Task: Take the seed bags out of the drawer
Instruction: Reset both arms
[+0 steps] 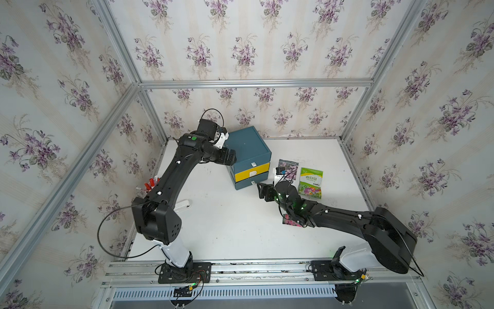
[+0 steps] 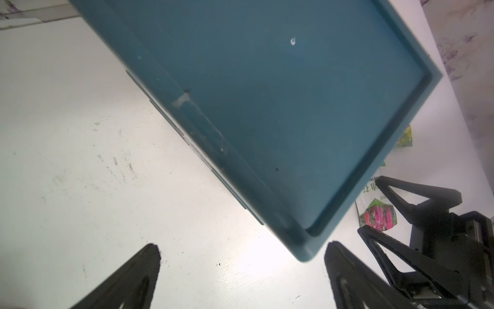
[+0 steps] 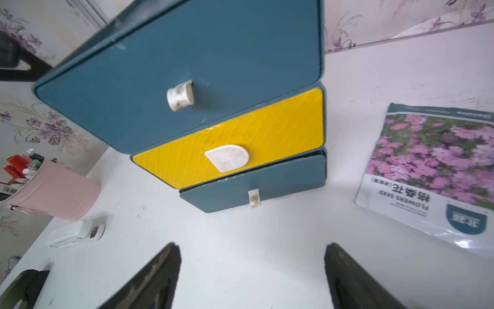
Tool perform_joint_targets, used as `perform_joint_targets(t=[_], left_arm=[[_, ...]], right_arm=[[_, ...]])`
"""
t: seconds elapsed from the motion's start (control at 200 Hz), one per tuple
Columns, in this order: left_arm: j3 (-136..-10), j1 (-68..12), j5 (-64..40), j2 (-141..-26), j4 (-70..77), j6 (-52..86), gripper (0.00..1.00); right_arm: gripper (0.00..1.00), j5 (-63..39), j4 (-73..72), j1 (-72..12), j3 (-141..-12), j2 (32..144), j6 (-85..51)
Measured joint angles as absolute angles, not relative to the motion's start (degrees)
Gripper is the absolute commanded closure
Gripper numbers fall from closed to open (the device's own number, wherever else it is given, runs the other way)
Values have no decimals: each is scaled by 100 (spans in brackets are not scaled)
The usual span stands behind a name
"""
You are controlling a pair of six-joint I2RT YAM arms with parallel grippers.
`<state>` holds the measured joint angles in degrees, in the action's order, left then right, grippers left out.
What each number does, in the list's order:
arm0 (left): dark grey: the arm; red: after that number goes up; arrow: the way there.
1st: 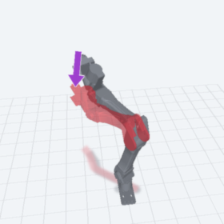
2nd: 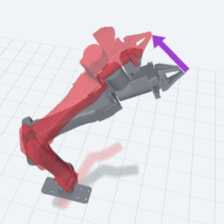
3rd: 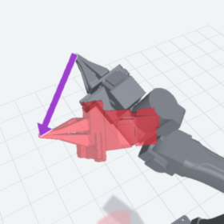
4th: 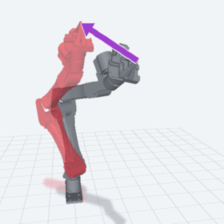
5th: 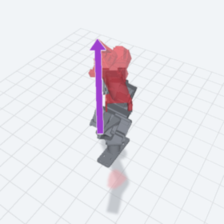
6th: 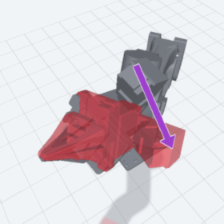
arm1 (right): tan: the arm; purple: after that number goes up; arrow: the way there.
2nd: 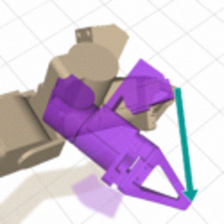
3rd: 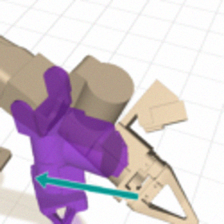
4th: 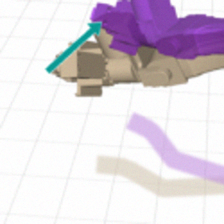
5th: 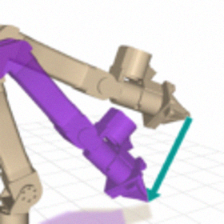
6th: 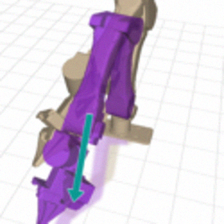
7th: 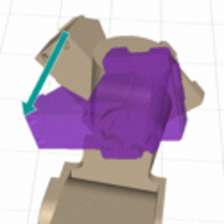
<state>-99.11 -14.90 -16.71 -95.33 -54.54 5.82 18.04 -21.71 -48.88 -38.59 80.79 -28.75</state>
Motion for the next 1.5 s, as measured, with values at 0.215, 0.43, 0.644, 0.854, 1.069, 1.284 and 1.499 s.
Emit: perform_joint_targets(t=[0.215, 0.43, 0.644, 0.854, 1.069, 1.284, 1.499], left_arm=[[-8615, -1503, -1267, -8221, -4484, 884, 0], [-7365, -1485, -762, -7225, -3802, 941, 0], [-5900, -1439, -283, -6499, -2939, 864, 0], [-4834, -1341, 263, -6412, -1907, 582, 0], [-3688, -1004, 690, -6427, -436, 270, 0], [-2939, -679, 882, -6702, 904, 3, 0], [-2611, -491, 871, -7387, 2252, -257, 0]], right_arm=[[0, 1645, -1745, -4351, -3459, 7240, -2842], [0, 947, -1319, -3061, -3374, 6733, -2460], [0, 591, -1131, -1597, -3511, 6820, -1719], [0, 541, -1990, -602, -2932, 7006, -893], [0, 582, -3166, -469, -2578, 7771, -392], [0, 738, -4770, -462, -1750, 8084, -86], [0, 801, -5929, -447, -1564, 8473, -5]])
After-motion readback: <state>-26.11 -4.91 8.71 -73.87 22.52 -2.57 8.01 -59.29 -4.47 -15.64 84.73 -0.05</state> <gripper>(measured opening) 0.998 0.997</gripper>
